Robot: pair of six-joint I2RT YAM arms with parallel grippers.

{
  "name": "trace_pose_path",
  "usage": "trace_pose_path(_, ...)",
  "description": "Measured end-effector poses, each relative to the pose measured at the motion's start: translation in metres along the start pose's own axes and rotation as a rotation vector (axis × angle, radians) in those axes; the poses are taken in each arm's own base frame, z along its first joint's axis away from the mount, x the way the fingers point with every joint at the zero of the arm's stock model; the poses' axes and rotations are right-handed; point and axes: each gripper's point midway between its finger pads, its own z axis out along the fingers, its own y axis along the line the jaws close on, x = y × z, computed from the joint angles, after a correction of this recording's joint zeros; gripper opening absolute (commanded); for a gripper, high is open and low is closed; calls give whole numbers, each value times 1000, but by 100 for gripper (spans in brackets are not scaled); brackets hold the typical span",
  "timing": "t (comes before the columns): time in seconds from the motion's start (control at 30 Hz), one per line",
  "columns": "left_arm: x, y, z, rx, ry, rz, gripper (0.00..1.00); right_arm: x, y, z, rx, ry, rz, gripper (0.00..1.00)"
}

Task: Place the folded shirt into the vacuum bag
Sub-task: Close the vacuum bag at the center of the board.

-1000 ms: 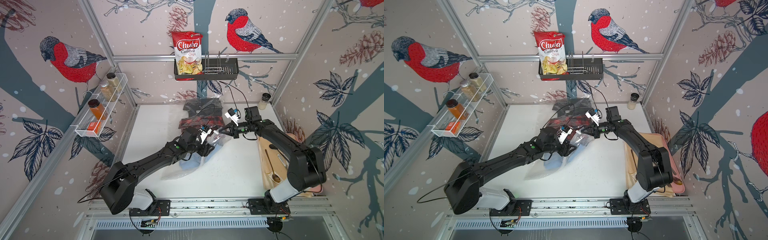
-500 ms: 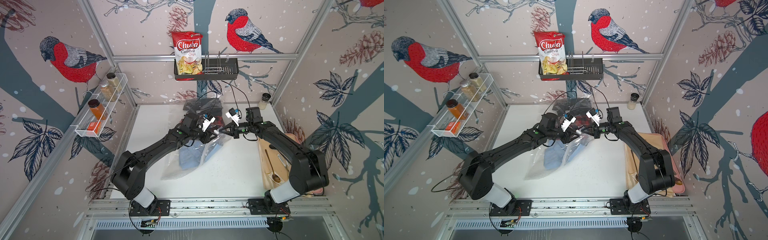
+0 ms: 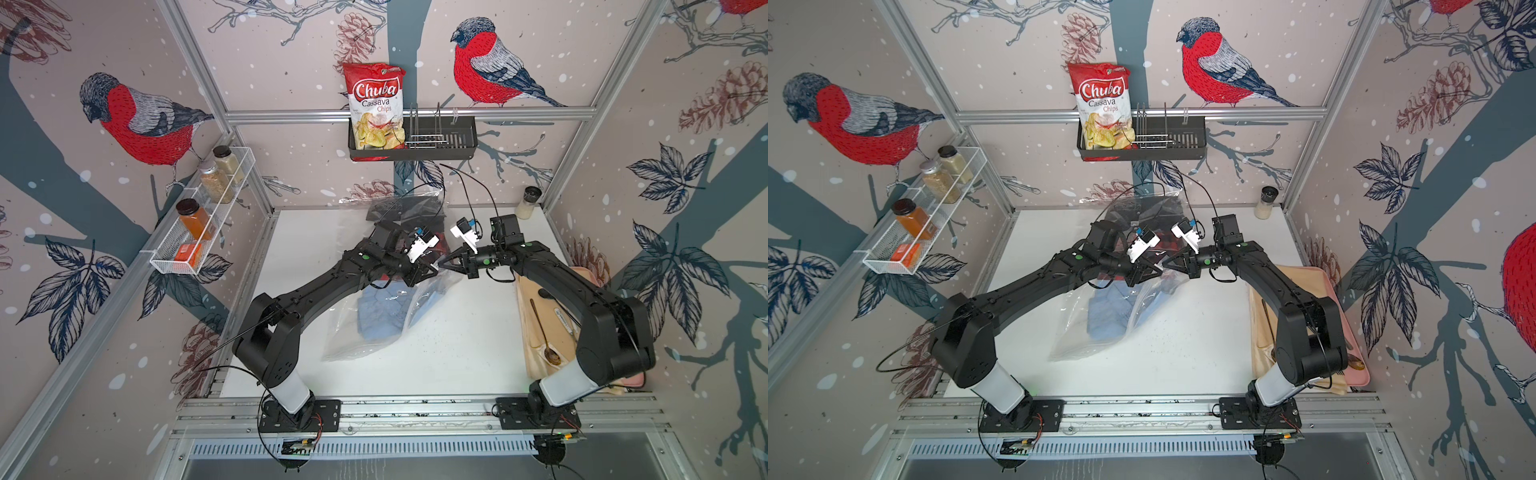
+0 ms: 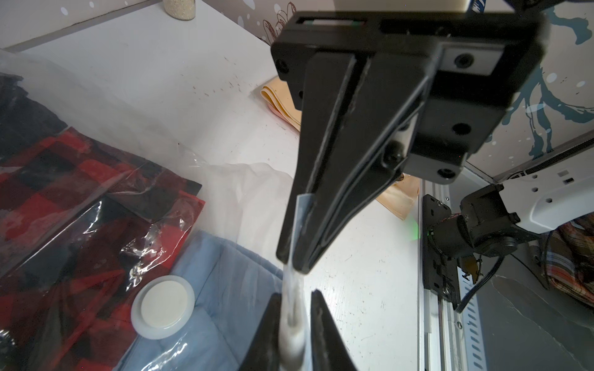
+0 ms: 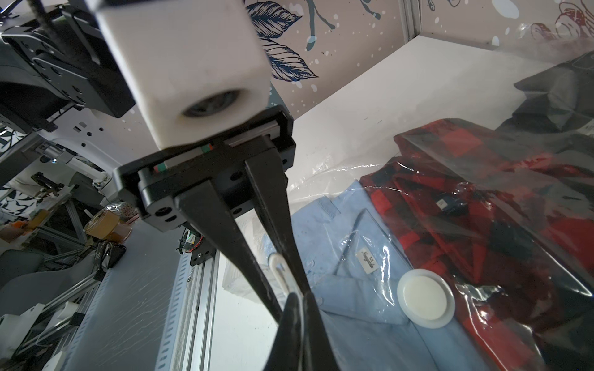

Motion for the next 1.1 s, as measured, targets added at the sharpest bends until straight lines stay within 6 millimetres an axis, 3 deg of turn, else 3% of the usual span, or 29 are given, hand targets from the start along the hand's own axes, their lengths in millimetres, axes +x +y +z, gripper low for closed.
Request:
trace_pose_path(0.1, 1, 0, 0, 2, 6, -2, 0, 1, 0, 0, 0, 2, 3, 0)
trace_pose_path(0.4, 3, 0, 2, 9, 10, -8, 0, 2, -2, -1, 14, -6, 17, 0)
trace_pose_path(1.1, -4, -5, 2, -23, -25, 5, 0, -17, -21, -37, 179, -158, 57, 0)
